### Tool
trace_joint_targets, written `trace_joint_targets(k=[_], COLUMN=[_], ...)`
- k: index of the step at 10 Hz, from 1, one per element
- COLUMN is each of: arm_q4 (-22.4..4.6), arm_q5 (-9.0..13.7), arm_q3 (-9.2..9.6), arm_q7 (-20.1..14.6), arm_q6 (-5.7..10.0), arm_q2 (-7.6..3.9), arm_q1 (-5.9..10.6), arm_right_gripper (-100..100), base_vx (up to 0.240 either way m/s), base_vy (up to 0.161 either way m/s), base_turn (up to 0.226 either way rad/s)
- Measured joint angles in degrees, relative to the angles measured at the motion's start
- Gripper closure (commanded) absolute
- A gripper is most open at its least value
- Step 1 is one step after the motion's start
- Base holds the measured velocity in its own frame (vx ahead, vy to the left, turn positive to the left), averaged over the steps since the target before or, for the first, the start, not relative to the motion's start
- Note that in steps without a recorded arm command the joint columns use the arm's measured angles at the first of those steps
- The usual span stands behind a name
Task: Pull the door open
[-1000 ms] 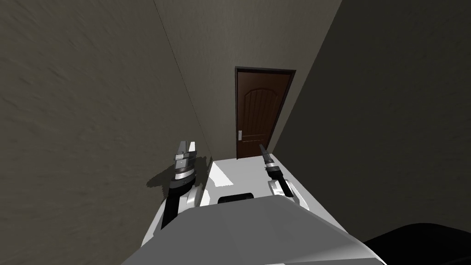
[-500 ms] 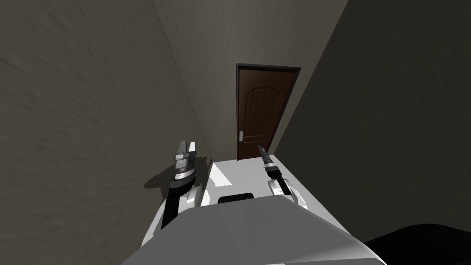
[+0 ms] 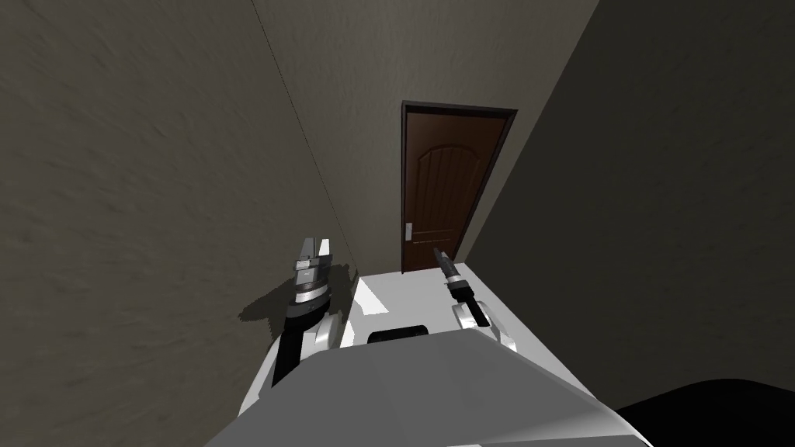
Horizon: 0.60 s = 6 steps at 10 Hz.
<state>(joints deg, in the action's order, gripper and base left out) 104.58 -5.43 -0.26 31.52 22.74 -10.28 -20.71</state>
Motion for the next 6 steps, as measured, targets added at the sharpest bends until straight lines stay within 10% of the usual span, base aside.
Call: trace_joint_targets(k=[6], arm_q4=[-4.9], arm_q5=[-0.7], arm_q3=[-0.09], arm_q7=[6.5], arm_q6=[-0.39], arm_q2=[-1.28], arm_q1=[2.23], arm_right_gripper=[-100], base_vx=[0.097], base_vy=[0.032], base_turn=[-0.001])
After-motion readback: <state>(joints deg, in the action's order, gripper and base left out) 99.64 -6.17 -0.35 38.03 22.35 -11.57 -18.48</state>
